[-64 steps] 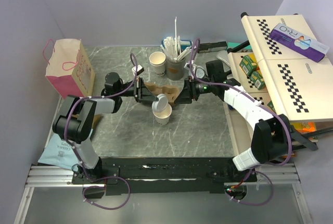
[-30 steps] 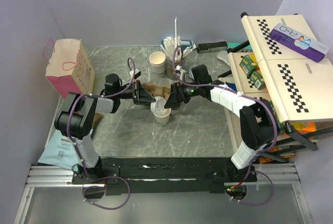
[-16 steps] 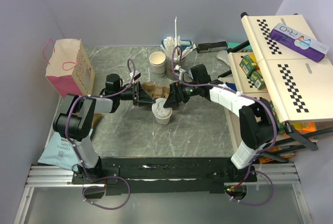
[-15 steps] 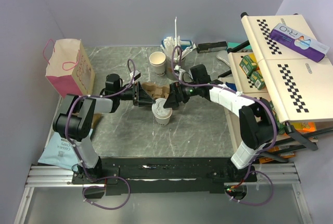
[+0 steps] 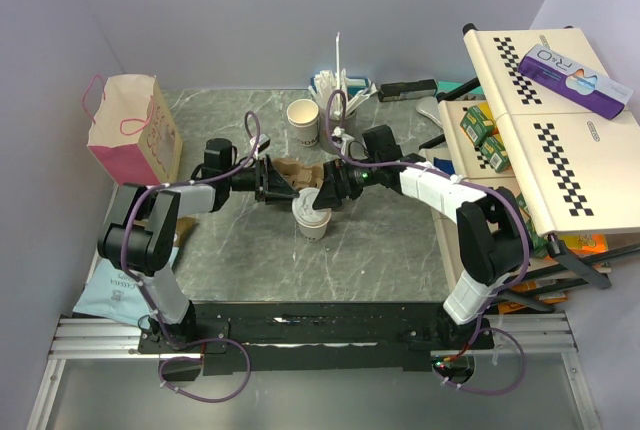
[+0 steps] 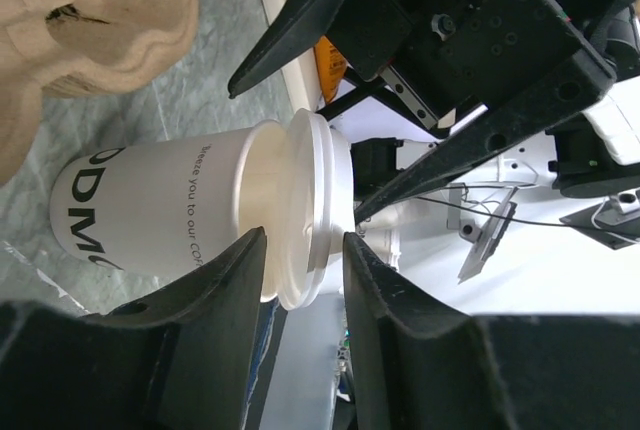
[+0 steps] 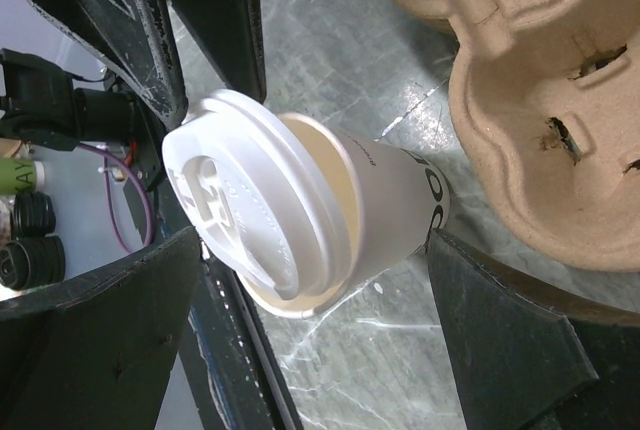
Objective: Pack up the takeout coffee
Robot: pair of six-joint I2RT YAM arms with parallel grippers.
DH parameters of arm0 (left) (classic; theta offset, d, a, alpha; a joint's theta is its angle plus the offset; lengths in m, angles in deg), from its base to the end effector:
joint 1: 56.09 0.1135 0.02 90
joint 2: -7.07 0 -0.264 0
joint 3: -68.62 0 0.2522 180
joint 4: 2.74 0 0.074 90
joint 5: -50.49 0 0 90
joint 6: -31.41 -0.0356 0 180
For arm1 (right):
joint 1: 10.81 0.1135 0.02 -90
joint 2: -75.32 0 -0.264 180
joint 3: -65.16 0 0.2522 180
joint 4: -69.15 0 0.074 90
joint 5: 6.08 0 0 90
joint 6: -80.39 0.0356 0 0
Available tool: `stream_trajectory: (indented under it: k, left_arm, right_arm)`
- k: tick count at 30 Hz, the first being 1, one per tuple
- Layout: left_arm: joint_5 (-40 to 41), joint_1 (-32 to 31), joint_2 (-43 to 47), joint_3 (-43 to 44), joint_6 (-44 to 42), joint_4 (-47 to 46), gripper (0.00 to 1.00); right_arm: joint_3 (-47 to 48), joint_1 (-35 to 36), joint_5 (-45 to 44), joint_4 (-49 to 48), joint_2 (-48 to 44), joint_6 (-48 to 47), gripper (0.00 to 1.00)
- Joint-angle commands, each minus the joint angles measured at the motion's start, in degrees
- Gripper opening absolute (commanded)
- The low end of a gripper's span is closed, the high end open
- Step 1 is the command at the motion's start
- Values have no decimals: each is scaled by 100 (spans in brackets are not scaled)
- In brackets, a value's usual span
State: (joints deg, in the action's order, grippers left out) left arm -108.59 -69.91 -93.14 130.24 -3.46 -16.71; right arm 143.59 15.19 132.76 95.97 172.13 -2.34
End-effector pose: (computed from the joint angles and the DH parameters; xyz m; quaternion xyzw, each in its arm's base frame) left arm 0.3249 -0.1142 0.1799 0.0420 0.7567 -0.6452 0.0967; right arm 0.3112 0.1816 0.2270 -0.2924 0.8050 0.4656 0.2230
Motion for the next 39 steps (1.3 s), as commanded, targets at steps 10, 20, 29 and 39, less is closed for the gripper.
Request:
stream_trajectory:
  k: [10,20,29,39]
  left_arm:
    - [474,20,352,584,-1531,1673,46]
    - [632,11,317,646,-1831,2034,47]
    - [668,-68,291,707,-1971,2131,47]
    - [799,-217,265,857,-2279,2324,47]
  right_arm:
    - [442,72,-85,30,188,73,100]
    - [477,98,-94,65,276,73,98]
    - [477,81,-85,188,312,-6,96]
    - [380,89,-226,425,154,-261,95]
